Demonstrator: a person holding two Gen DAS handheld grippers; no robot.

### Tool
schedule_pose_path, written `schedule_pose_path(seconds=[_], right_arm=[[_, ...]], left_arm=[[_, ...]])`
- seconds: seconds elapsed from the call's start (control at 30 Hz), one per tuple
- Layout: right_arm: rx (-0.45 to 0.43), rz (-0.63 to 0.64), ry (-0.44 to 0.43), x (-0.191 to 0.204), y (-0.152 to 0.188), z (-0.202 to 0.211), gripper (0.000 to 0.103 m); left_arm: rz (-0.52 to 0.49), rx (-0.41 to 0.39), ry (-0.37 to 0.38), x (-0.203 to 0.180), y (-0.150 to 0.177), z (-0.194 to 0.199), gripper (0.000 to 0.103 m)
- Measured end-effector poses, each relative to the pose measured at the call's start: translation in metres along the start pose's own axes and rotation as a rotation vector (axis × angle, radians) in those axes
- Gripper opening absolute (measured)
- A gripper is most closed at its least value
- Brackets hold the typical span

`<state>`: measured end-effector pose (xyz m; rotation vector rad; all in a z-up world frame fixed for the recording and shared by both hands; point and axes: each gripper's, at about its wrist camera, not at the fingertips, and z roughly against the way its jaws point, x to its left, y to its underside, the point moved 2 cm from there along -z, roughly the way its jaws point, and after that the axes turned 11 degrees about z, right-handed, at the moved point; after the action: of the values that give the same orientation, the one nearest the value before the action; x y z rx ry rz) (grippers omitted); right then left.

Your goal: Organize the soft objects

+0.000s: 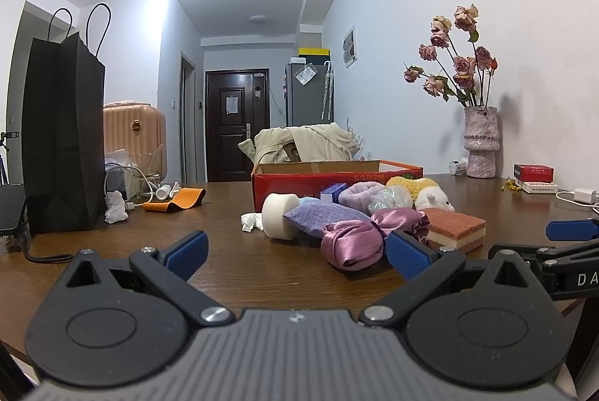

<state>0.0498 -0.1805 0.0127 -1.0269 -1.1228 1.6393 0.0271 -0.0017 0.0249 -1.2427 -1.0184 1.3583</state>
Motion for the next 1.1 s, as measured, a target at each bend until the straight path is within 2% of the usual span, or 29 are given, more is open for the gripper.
schedule_pose_path(seconds=[1.1], right_arm=[[0.006,0.002,0.002,-0.0012,0.0029,-0.0016,0.103]], left_arm=[[-0.008,-0.006,0.004,0.0005,0.0001,0.0009,0.103]])
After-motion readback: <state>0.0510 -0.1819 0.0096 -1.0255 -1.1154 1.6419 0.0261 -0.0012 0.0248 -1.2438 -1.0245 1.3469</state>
